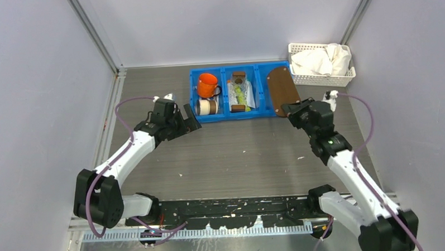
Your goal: Prepare toiletry sets of a toothbrush and toothpaste on the tray
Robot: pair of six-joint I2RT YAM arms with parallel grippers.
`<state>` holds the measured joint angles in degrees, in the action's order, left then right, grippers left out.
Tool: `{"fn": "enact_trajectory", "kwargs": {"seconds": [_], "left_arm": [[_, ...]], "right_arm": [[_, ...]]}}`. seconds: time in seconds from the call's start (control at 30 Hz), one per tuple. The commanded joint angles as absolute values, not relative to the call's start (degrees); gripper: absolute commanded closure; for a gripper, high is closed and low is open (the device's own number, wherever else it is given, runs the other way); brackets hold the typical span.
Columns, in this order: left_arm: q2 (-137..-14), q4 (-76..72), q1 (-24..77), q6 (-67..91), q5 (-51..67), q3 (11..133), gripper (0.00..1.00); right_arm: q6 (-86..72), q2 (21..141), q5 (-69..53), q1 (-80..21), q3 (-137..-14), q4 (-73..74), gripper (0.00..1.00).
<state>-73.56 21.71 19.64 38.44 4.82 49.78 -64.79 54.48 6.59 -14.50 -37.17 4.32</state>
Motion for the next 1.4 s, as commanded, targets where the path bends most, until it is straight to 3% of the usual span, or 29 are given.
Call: {"fn": "enact_trajectory", "kwargs": {"seconds": [0.0, 0.27, 0.53, 0.67, 0.83, 0.97, 1.07, 1.17, 1.37], "left_arm": [[-71.07, 20.92, 19.6, 36.74, 4.61, 49.75, 0.02], [-70.59, 22.98, 19.6, 35.21, 4.5, 50.52, 0.02], [-70.22, 25.43, 19.6, 34.57, 5.19, 52.62, 0.03], [-69.22, 26.42, 19.6, 34.34, 4.74, 52.86, 0.04], [-68.56, 27.1, 19.6, 34.07, 4.65, 53.15, 0.04], [-68.47, 27.17, 19.6, 34.1, 4.91, 53.02, 0.04], [-68.34, 27.21, 19.6, 34.1, 5.01, 52.76, 0.04], [-67.99, 27.32, 19.6, 33.89, 4.95, 52.48, 0.04], [-67.68, 28.08, 19.6, 33.1, 4.57, 52.43, 0.04]], "right_arm": [[-51.59, 41.83, 2.69, -14.55, -46.54, 23.36, 0.99], [-50.38, 34.87, -18.96, -14.51, -50.02, 40.11, 0.99], [-43.44, 42.53, -40.22, -14.61, -45.96, 43.53, 0.99], [-43.98, 46.94, -46.86, -14.58, -38.94, 35.67, 0.99], [-54.17, 54.08, -54.92, -14.67, -28.62, 10.51, 0.99], [-53.18, 64.36, -55.57, -14.86, -27.08, 2.69, 0.99], [-45.47, 73.12, -50.17, -14.86, -30.1, 9.28, 0.99], [-38.96, 80.73, -43.45, -14.87, -32.99, 14.41, 0.92], [-34.05, 87.7, -32.59, -15.87, -35.53, 21.2, 0.88]]}}
